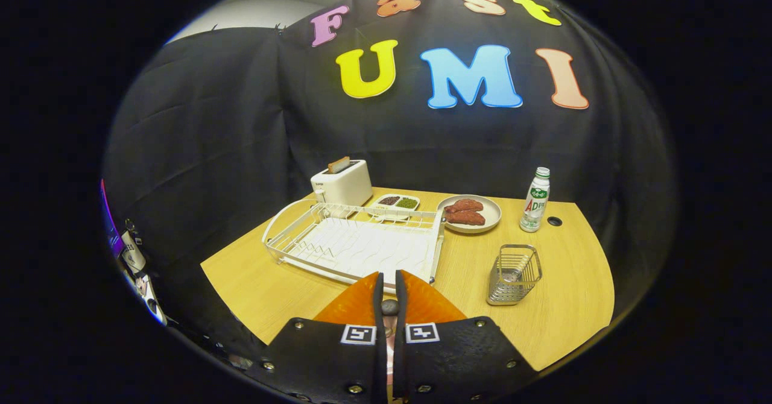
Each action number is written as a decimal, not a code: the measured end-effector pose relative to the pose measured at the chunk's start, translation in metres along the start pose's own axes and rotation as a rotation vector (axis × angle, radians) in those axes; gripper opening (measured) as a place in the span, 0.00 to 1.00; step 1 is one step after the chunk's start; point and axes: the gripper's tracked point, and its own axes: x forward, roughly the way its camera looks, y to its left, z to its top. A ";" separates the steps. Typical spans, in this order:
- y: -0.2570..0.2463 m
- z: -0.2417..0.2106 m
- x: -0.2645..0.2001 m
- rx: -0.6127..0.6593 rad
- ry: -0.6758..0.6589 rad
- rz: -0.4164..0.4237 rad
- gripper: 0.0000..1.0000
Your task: Take the plate from the dish rack, then take the spoon from the basket and place it into the plate.
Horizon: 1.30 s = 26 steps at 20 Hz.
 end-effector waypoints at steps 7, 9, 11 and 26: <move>0.028 -0.011 0.026 -0.017 0.048 0.054 0.04; 0.038 -0.015 0.033 -0.025 0.059 0.074 0.04; 0.047 -0.020 0.040 -0.031 0.074 0.097 0.04; 0.042 -0.029 0.040 -0.043 0.102 0.070 0.13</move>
